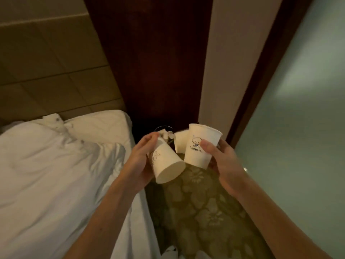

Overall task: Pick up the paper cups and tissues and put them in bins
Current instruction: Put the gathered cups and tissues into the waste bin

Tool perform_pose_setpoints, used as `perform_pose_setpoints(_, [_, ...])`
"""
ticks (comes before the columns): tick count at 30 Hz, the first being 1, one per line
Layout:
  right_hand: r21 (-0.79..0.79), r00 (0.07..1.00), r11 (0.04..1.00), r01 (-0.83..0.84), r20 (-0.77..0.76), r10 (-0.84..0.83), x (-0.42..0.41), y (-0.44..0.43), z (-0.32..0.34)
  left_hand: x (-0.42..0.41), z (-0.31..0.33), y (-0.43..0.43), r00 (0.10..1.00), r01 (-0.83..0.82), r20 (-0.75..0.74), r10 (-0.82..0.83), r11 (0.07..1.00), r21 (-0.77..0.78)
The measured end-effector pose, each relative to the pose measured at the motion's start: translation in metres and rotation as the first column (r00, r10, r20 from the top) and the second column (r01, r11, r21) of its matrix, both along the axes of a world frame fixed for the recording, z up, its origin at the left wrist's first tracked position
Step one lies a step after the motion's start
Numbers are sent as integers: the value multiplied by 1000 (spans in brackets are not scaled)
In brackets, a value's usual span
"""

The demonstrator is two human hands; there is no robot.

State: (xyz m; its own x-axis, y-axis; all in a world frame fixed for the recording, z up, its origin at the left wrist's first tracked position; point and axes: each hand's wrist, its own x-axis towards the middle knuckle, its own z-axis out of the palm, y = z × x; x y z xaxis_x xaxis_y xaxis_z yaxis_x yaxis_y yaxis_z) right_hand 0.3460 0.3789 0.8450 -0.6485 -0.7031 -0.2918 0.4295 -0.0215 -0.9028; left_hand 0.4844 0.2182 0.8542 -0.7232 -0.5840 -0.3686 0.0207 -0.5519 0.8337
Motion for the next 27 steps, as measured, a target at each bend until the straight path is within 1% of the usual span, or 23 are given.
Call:
perform_pose_setpoints(1, [15, 999, 999, -34, 33, 34, -2, -11, -9, 1, -6, -12, 999, -22, 26, 21, 998, 61])
perform_pose_setpoints(3, [45, 990, 996, -81, 116, 75, -6, -32, -28, -1, -20, -36, 995, -73, 81, 63, 988, 134])
perform_pose_setpoints(5, [31, 961, 994, -106, 262, 95, -14, -55, -47, -11, -34, -56, 985, -148, 112, 130, 974, 172])
perform_pose_setpoints(8, [-44, 852, 997, -64, 519, 78, -36, -91, -69, -35, -54, -81, 960, -274, 119, 253, 936, 221])
perform_pose_setpoints(10, [-38, 778, 999, -4, 628, 27, -57, -120, -81, -57, -66, -98, 943, -328, 132, 306, 921, 211])
perform_pose_setpoints(11, [-29, 749, 999, 18, 662, 6, -68, -135, -85, -70, -73, -106, 935, -349, 140, 327, 920, 181])
perform_pose_setpoints(12, [-17, 731, 999, 31, 683, -11, -80, -150, -90, -84, -79, -115, 923, -371, 161, 349, 919, 135])
perform_pose_setpoints(14, [7, 698, 999, 44, 715, -36, -104, -180, -98, -113, -94, -131, 883, -401, 263, 389, 916, -7])
perform_pose_setpoints(16, [15, 659, 999, 34, 751, -34, -128, -210, -106, -143, -108, -148, 834, -370, 391, 389, 920, -128])
perform_pose_setpoints(17, [25, 652, 999, 20, 758, -32, -140, -224, -111, -158, -113, -156, 811, -349, 448, 377, 925, -149])
perform_pose_setpoints(18, [49, 652, 999, 0, 757, -37, -150, -237, -116, -170, -118, -164, 797, -334, 484, 361, 931, -145])
perform_pose_setpoints(21, [81, 675, 995, -58, 738, -21, -181, -277, -134, -203, -133, -191, 812, -302, 488, 319, 946, -116])
perform_pose_setpoints(22, [86, 681, 994, -72, 732, -14, -191, -291, -138, -213, -137, -202, 815, -308, 491, 307, 948, -82])
perform_pose_setpoints(25, [103, 692, 992, -73, 722, -24, -218, -333, -147, -235, -146, -233, 861, -360, 425, 279, 925, 120])
perform_pose_setpoints(27, [119, 677, 991, -66, 735, -43, -232, -361, -160, -244, -158, -259, 887, -330, 404, 225, 920, 212])
